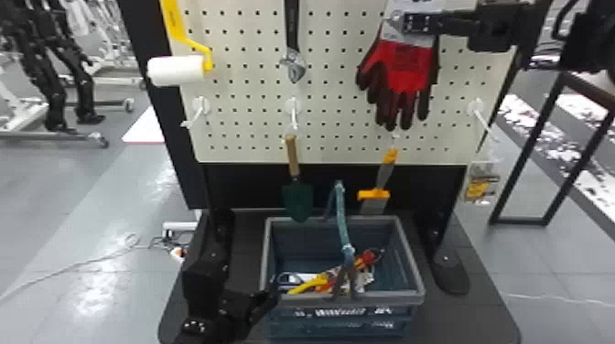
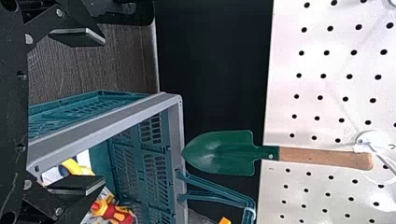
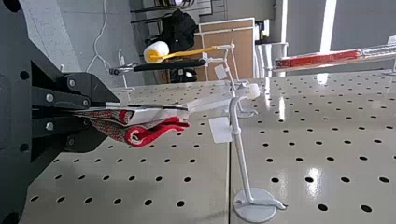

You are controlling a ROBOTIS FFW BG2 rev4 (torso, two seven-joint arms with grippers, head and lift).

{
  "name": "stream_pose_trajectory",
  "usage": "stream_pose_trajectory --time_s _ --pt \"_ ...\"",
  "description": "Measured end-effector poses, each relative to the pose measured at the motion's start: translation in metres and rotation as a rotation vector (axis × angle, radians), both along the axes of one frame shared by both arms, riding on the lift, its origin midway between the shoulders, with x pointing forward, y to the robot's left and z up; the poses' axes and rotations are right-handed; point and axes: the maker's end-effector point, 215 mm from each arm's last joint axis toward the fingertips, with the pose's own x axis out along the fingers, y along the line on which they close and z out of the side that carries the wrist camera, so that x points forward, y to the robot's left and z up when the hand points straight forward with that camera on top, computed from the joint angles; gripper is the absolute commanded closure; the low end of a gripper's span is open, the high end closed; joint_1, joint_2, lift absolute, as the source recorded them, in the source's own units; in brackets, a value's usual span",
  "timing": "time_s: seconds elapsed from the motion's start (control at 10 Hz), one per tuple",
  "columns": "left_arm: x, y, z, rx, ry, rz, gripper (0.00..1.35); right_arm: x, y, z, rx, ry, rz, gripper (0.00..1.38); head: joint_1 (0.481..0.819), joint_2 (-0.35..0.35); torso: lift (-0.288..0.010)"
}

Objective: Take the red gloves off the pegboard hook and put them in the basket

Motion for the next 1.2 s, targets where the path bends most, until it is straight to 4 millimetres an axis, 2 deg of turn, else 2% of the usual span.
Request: stream_pose_trajectory --time_s 0.7,0.9,1.1,1.2 --pt "0.0 0.001 0.0 -0.004 -0.001 -0.002 0.24 -0.001 -0.001 -0.001 -0.002 -0.001 -0.002 1.29 0.549 0.0 -0.1" --pt "-0.002 0.002 -0.002 -0.006 0.003 0.002 0.24 -0.008 -0.007 0.01 0.016 -0.048 -0.029 1.29 0.549 0.0 -0.1" --pt "-0.006 0.007 -0.004 -0.01 0.005 0.009 0.24 -0.024 -0.011 0.031 0.022 -0.112 -0.052 1.29 0.549 0.0 -0.1" --pt "-0.006 0.007 -0.003 -0.011 0.003 0.008 0.24 -0.031 -0.02 0.03 0.022 -0.112 -0.1 1.29 0.549 0.0 -0.1"
